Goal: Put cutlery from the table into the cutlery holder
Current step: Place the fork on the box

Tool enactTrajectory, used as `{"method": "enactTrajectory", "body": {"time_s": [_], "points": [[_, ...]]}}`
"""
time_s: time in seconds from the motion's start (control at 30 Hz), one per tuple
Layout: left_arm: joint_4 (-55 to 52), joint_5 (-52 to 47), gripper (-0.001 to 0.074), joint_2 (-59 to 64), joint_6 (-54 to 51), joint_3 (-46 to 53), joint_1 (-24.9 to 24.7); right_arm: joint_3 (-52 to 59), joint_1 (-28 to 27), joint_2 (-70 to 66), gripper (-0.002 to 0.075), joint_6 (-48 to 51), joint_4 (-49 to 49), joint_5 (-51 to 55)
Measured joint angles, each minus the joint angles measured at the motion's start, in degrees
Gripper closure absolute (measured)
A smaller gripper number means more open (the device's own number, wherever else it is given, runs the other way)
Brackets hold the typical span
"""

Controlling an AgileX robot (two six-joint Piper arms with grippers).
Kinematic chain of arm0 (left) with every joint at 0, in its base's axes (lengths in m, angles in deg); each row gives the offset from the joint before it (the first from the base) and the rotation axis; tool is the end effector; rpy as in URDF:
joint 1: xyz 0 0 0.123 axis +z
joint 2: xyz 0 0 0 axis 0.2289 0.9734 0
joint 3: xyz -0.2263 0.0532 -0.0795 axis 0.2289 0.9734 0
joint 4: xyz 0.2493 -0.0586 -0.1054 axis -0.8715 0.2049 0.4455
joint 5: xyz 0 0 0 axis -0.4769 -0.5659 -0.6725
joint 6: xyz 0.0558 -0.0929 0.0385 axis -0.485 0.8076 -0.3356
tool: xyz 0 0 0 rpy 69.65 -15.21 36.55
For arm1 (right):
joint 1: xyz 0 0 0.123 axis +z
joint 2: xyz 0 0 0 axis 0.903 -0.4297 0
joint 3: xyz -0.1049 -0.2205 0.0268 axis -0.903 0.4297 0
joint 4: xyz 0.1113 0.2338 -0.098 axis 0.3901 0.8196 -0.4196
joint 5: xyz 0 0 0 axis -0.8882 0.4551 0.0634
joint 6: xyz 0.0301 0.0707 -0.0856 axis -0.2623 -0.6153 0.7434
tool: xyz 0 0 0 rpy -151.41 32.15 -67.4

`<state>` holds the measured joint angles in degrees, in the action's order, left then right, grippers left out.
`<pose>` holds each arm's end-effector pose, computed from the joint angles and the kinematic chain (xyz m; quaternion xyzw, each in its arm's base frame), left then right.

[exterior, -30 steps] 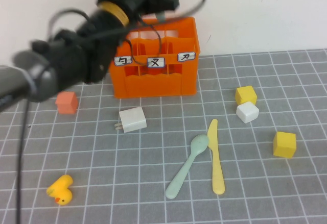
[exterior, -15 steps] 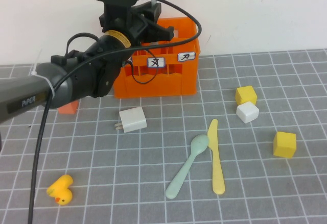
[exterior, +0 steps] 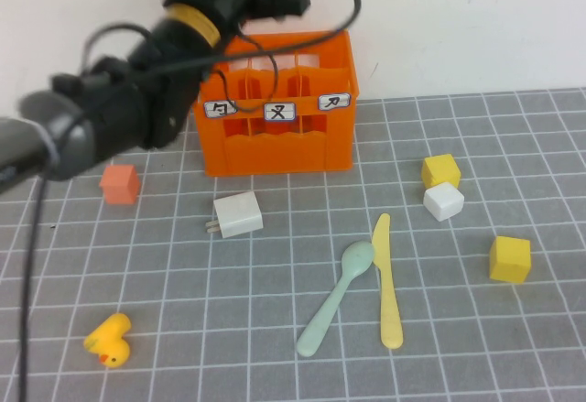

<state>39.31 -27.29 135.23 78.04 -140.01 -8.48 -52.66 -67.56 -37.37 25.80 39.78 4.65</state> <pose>0.4453 -0.1894 0.2883 0.1014 0.6033 -0.2439 0.7525 0.1932 0.0272 0.2110 -0.2668 0.8177 0.0054 0.5100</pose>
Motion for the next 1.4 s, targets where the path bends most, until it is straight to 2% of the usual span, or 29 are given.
{"method": "enactTrajectory", "body": {"time_s": [0.2,0.33,0.6,0.8,1.03,1.1,1.3,1.4], "points": [[-0.3,-13.7,0.0633,-4.2,-1.8,0.0,0.2,0.0,0.0,0.0,0.0729,0.0,0.0,0.0],[-0.5,-19.3,0.0633,-4.1,-0.1,0.1,1.1,0.0,0.0,0.0,0.0729,0.0,0.0,0.0],[-1.2,-10.0,0.0633,-0.6,7.5,0.1,1.3,0.0,0.0,0.0,0.0729,0.0,0.0,0.0],[-7.0,-8.9,0.0633,4.0,10.3,0.1,1.1,0.0,0.0,0.0,0.0729,0.0,0.0,0.0],[-7.9,-7.5,0.063,7.5,11.2,0.1,0.7,0.0,0.0,0.0,0.0729,0.0,0.0,0.0],[-8.0,-6.7,0.0601,7.6,11.2,0.1,0.7,0.0,0.0,0.0,0.0729,0.0,0.0,0.0],[-8.3,-3.7,0.0386,7.6,11.2,0.1,0.7,0.0,0.0,0.0,0.0729,0.0,0.0,0.0],[-8.5,-3.8,0.0349,6.6,10.1,0.1,0.7,0.0,0.0,0.0,0.0729,0.0,0.0,0.0]]}}
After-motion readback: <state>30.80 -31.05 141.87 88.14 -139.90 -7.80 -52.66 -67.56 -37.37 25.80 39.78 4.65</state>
